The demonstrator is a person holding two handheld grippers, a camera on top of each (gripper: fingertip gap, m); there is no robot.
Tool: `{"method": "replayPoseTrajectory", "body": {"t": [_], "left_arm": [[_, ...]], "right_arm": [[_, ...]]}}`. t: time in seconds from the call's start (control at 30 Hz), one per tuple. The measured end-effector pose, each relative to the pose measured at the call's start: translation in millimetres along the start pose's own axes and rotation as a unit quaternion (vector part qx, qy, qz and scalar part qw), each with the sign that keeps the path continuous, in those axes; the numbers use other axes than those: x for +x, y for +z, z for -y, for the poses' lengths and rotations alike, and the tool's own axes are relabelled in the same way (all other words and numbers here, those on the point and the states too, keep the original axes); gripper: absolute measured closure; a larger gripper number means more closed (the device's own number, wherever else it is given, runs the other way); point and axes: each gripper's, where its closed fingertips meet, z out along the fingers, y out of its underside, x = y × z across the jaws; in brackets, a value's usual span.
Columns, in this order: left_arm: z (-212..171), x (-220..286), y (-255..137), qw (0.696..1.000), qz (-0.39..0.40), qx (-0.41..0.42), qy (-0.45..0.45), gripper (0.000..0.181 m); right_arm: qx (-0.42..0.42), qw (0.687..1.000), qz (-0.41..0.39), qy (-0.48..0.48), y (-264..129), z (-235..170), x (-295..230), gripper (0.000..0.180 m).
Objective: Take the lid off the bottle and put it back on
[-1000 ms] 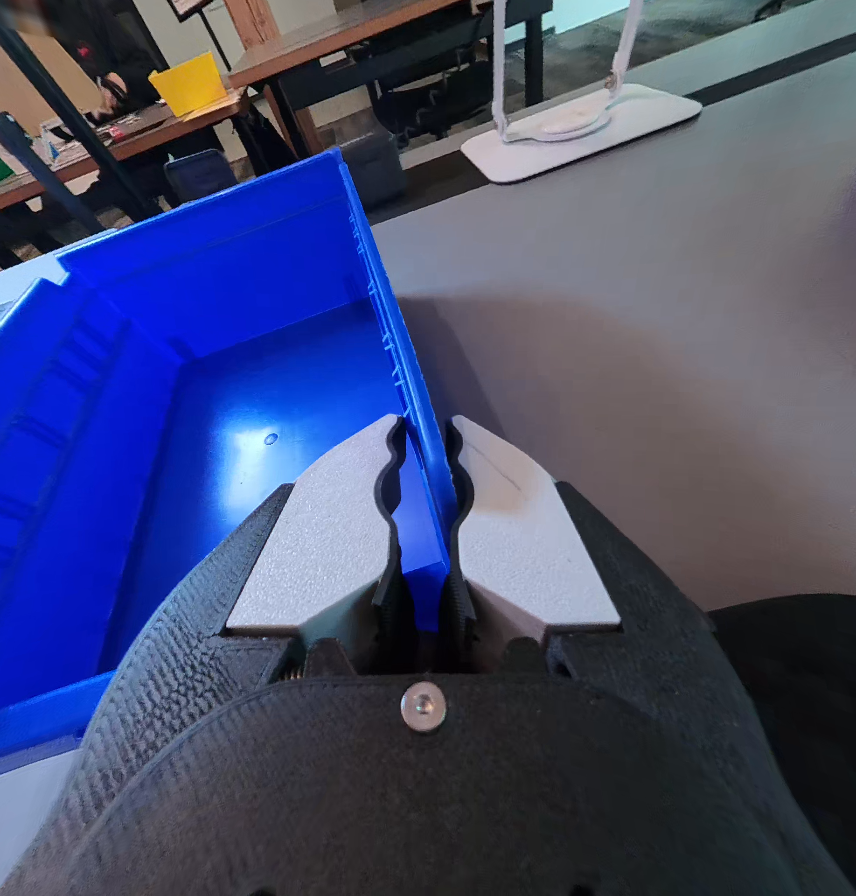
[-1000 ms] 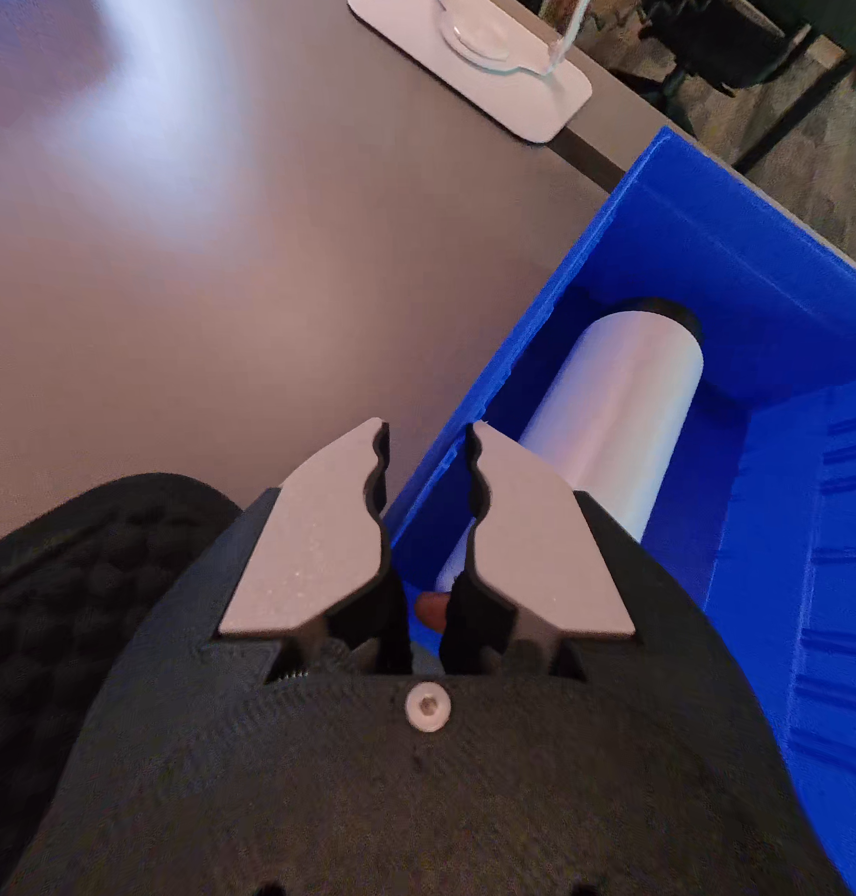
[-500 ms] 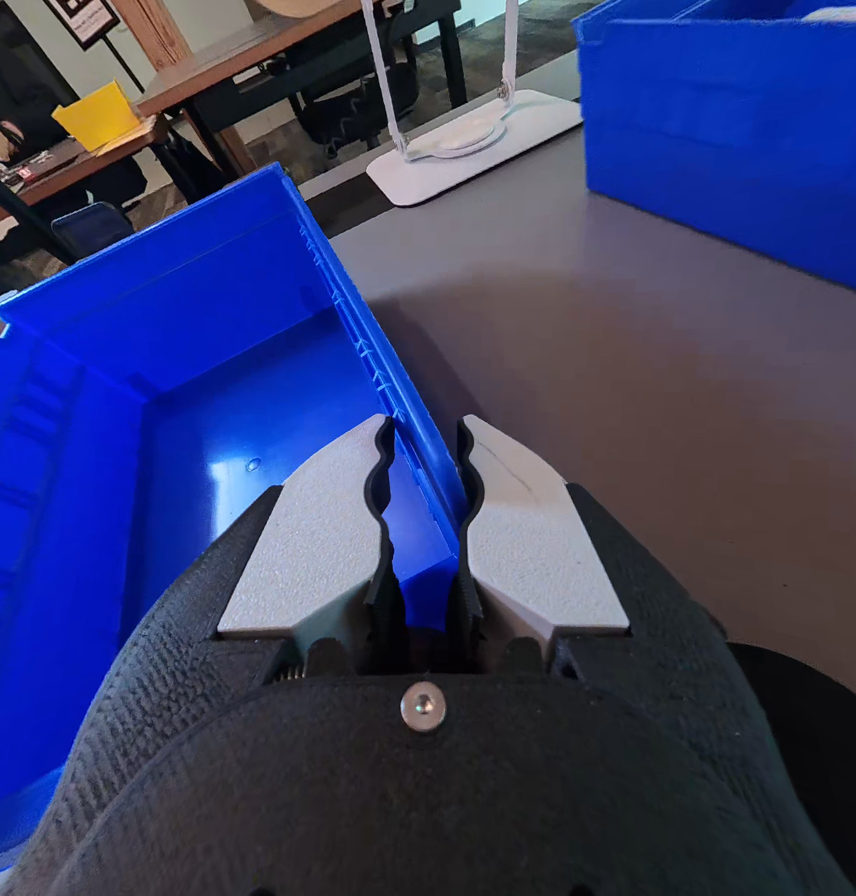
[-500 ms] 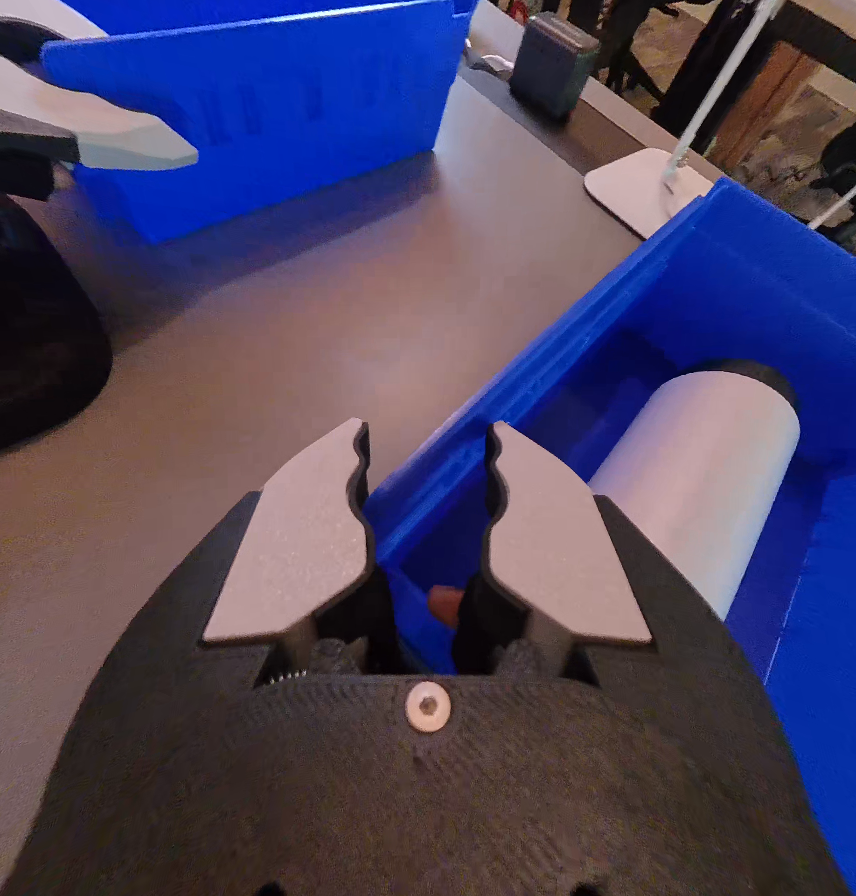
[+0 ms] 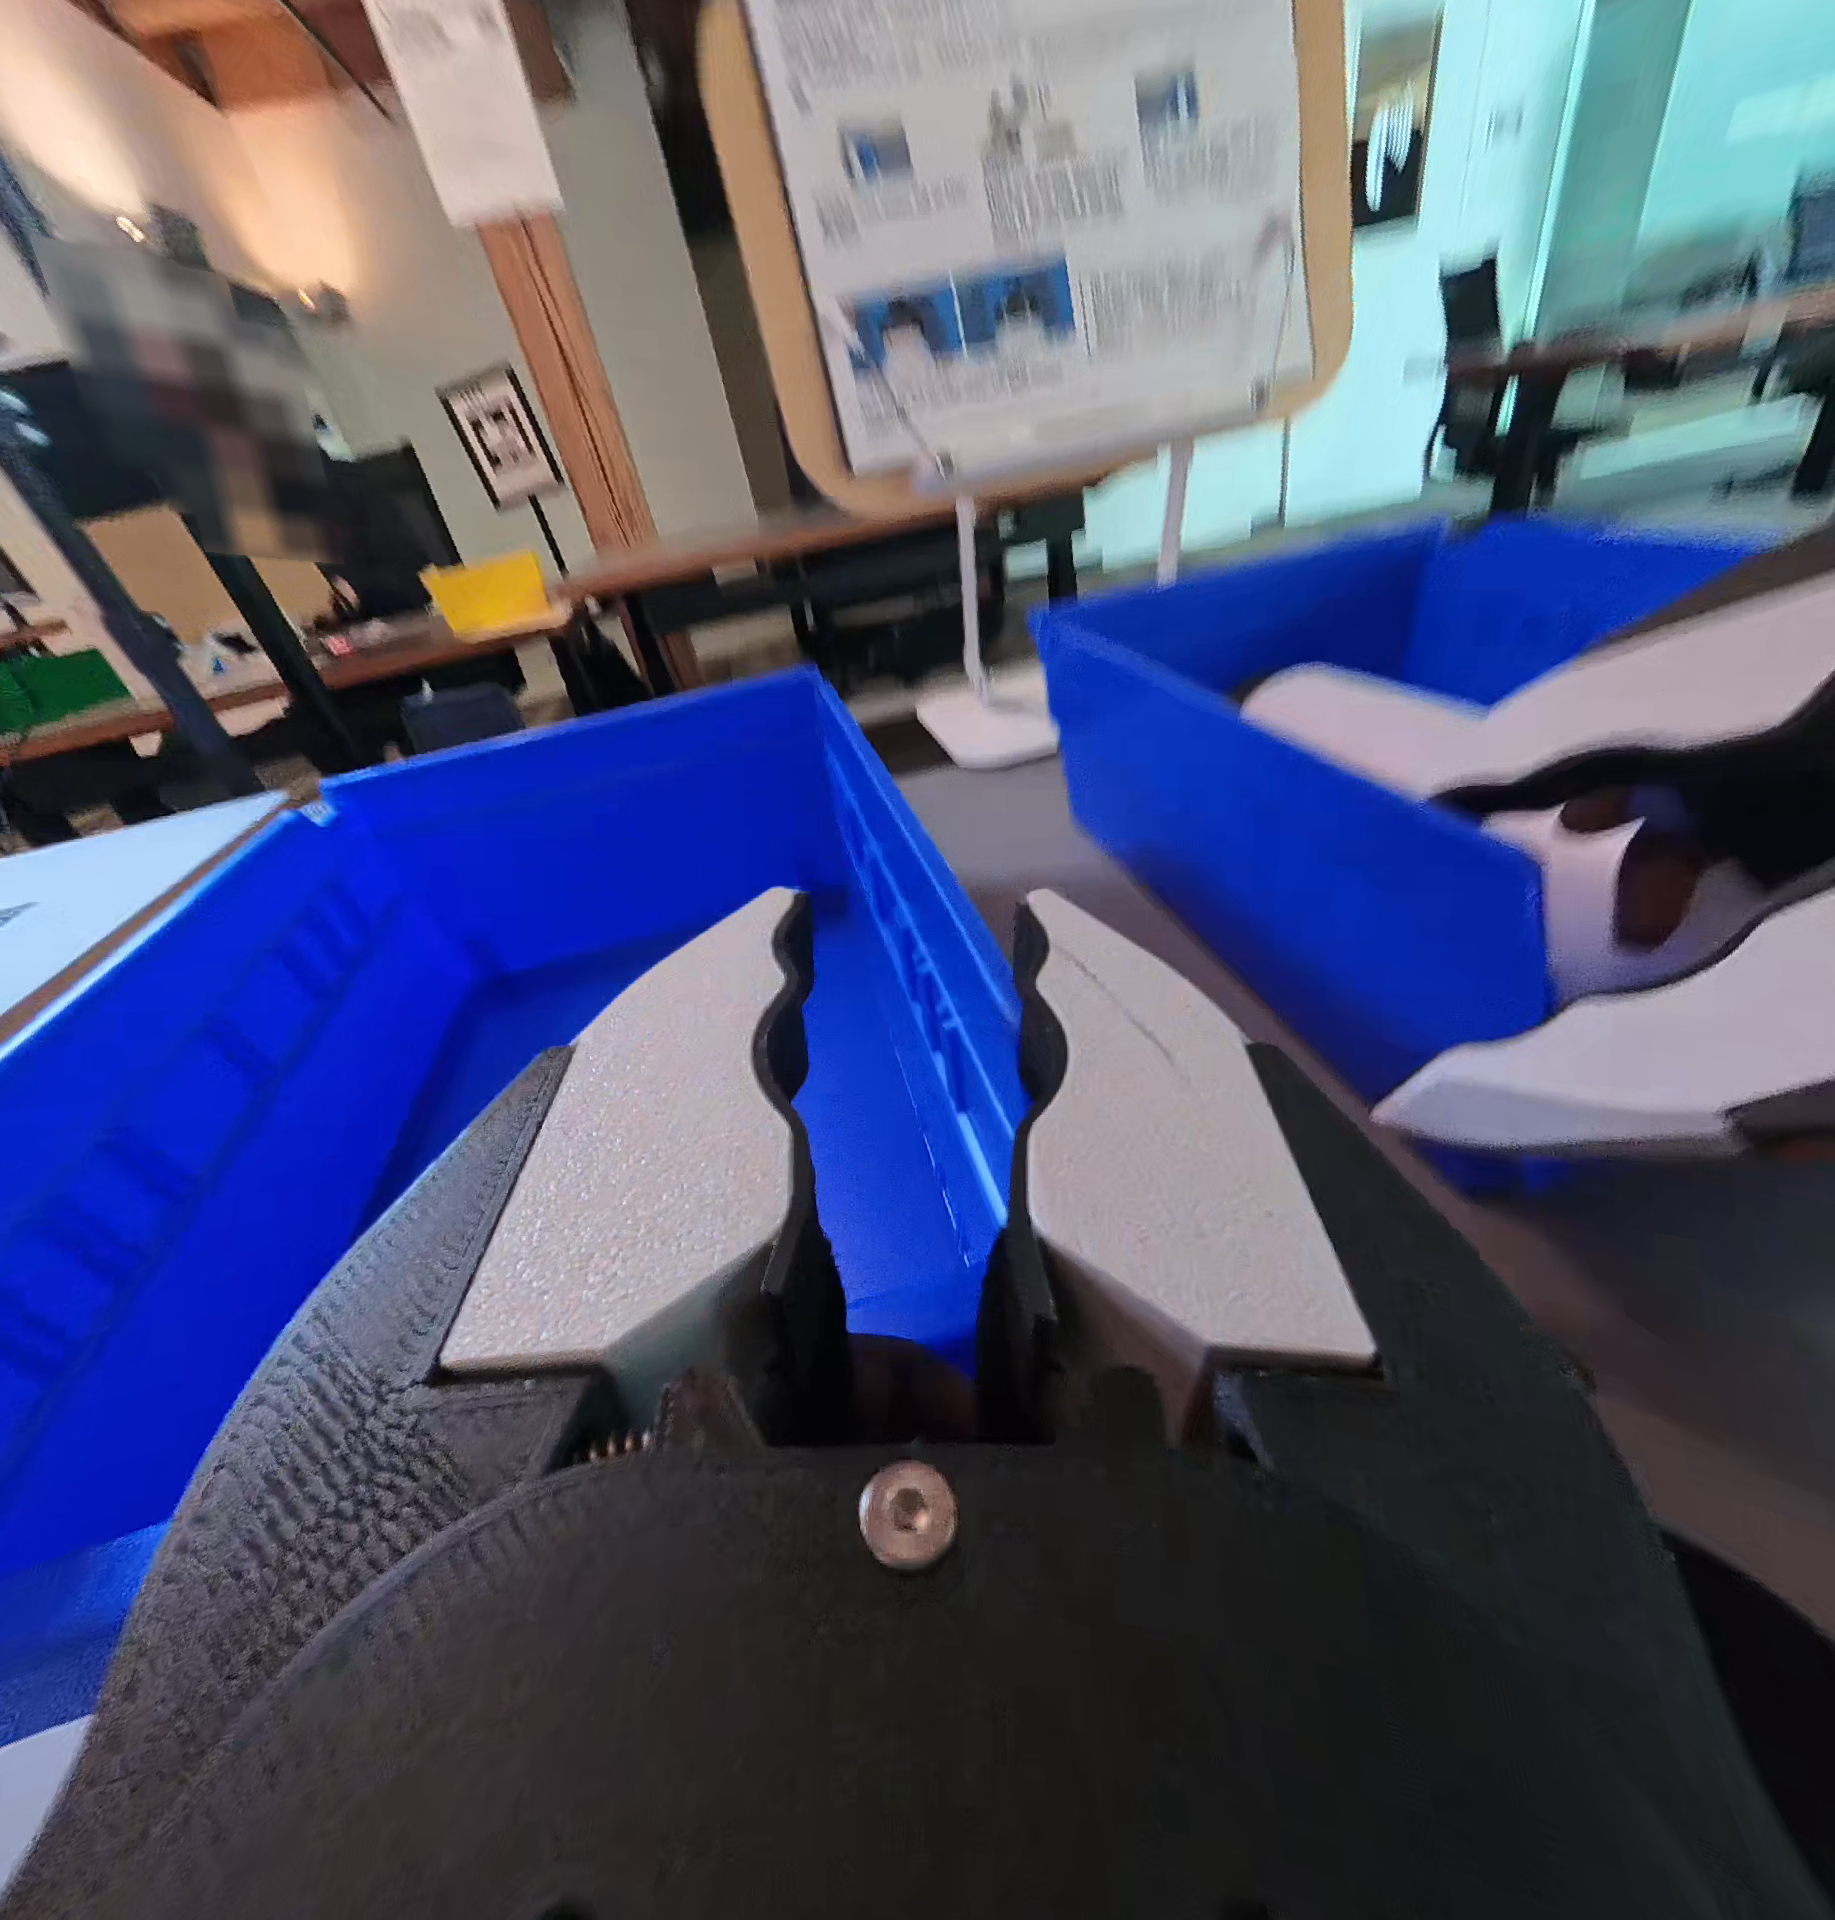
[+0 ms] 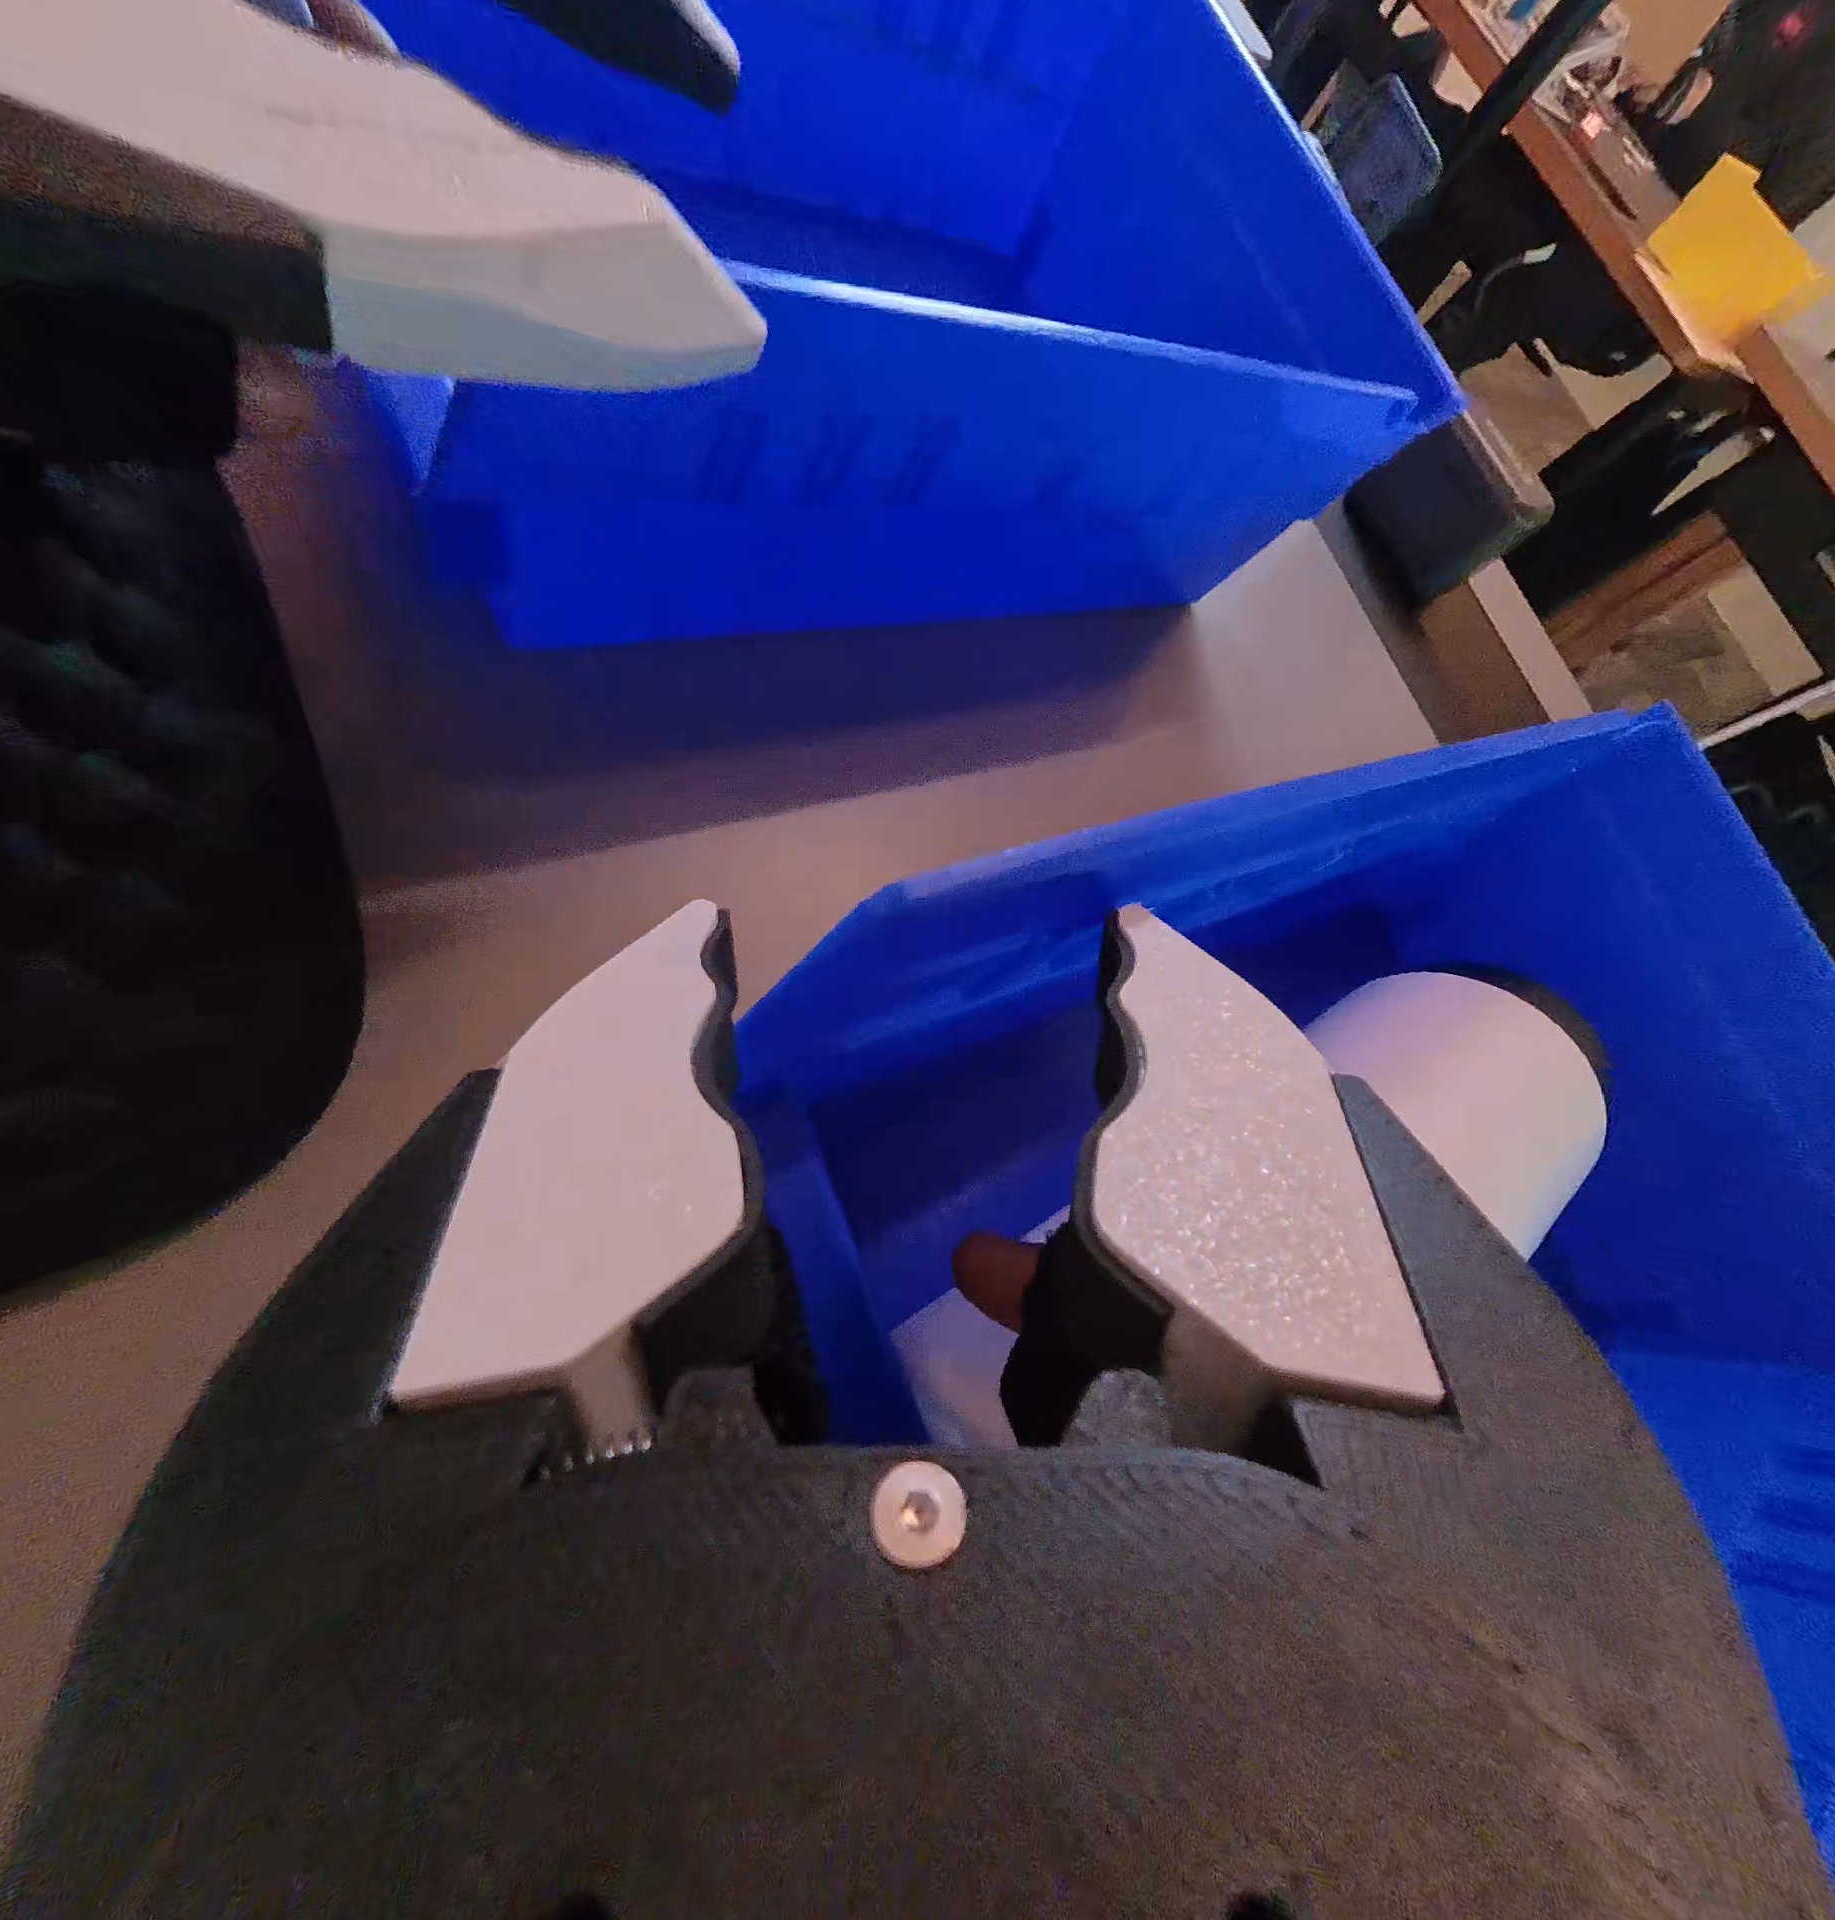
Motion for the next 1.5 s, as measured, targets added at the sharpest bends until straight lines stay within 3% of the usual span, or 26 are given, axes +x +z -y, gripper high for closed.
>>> {"method": "replayPoseTrajectory", "body": {"t": [0.13, 0.33, 0.5, 0.57, 0.67, 0.7, 0.77, 0.8, 0.83, 0.93, 1.1, 1.2, 1.33, 1.5], "left_arm": [[26, -17, -29, 0.991, -0.012, 0.103, -0.085, 0.144], [27, -110, -66, 0.981, 0.134, 0.111, -0.086, 0.136], [1, -181, -79, 0.973, 0.218, 0.062, -0.040, 0.107], [-23, -194, -63, 0.982, 0.186, 0.005, -0.029, 0.100], [-57, -185, -33, 0.992, 0.072, -0.067, -0.080, 0.090], [-62, -182, -27, 0.991, 0.049, -0.073, -0.100, 0.095], [-69, -179, -22, 0.990, 0.032, -0.086, -0.111, 0.135], [-70, -178, -23, 0.990, 0.029, -0.091, -0.106, 0.168], [-70, -177, -25, 0.990, 0.035, -0.096, -0.100, 0.173], [-71, -170, -41, 0.989, 0.065, -0.112, -0.075, 0.173], [-70, -149, -83, 0.986, 0.080, -0.126, -0.078, 0.170], [-75, -139, -89, 0.987, 0.029, -0.136, -0.075, 0.146], [-76, -151, -85, 0.984, 0.080, -0.136, -0.077, 0.172], [-44, -149, -95, 0.984, 0.153, -0.046, -0.076, 0.174]], "right_arm": [[0.021, 0.999, 0.017, -0.044, 11, 13, -11, 0.112], [0.048, 0.994, 0.039, -0.094, 27, 26, -20, 0.109], [0.062, 0.985, 0.048, -0.155, 36, 27, -26, 0.095], [0.078, 0.984, 0.050, -0.152, 35, 30, -27, 0.095], [0.200, 0.976, 0.039, -0.078, 13, 63, -26, 0.099], [0.250, 0.966, 0.034, -0.054, 0, 77, -26, 0.105], [0.311, 0.950, 0.027, -0.023, -20, 95, -29, 0.123], [0.308, 0.951, 0.032, -0.012, -21, 96, -35, 0.130], [0.282, 0.959, 0.038, 0.004, -15, 93, -40, 0.133], [0.196, 0.975, 0.083, 0.062, 9, 79, -58, 0.130], [0.155, 0.984, 0.055, 0.062, 16, 78, -58, 0.139], [0.134, 0.990, 0.035, 0.038, 20, 74, -59, 0.142], [0.131, 0.991, 0.022, -0.001, 22, 78, -59, 0.146], [0.180, 0.981, -0.041, -0.058, 5, 94, -45, 0.151]]}}
